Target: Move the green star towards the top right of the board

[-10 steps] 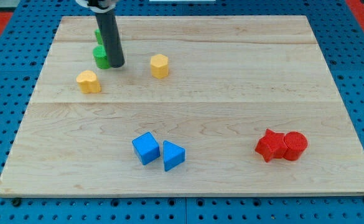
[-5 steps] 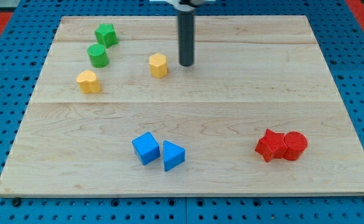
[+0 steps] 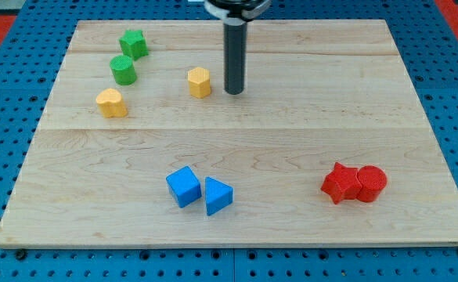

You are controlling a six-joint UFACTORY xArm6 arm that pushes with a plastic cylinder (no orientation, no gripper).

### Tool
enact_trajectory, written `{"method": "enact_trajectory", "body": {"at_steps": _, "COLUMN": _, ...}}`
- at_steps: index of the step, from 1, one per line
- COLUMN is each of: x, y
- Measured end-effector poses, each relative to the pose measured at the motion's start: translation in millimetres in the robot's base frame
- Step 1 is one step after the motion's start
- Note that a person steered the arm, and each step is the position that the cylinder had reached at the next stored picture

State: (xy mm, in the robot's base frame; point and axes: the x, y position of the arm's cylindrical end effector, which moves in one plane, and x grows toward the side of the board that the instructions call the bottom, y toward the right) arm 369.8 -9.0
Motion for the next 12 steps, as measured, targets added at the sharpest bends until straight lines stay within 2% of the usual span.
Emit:
{"method": "enact_trajectory", "body": {"at_steps": 1, "x": -37, "y": 35}}
{"method": "enact_trajectory", "body": {"at_steps": 2, "x": -118, "y": -36}}
{"method": "enact_trajectory", "body": {"at_steps": 3, "x": -177, "y": -83}}
{"method": "enact_trajectory", "body": {"at_steps": 4, "x": -175, "y": -221}}
{"method": "enact_trajectory", "body": {"at_steps": 5, "x": -109, "y": -230}}
{"method": "enact_trajectory", "body": {"at_steps": 6, "x": -124, "y": -167}}
{"method": "enact_trajectory", "body": {"at_steps": 7, "x": -105, "y": -111}}
{"method": "enact_trajectory", "body": {"at_steps": 8, "x": -91, "y": -146}}
{"method": "enact_trajectory", "body": {"at_steps": 9, "x": -89, "y": -107}}
{"method": "enact_trajectory", "body": {"at_steps": 11, "x": -98, "y": -99}}
{"method": "enact_trajectory", "body": {"at_steps": 12, "x": -111, "y": -22}}
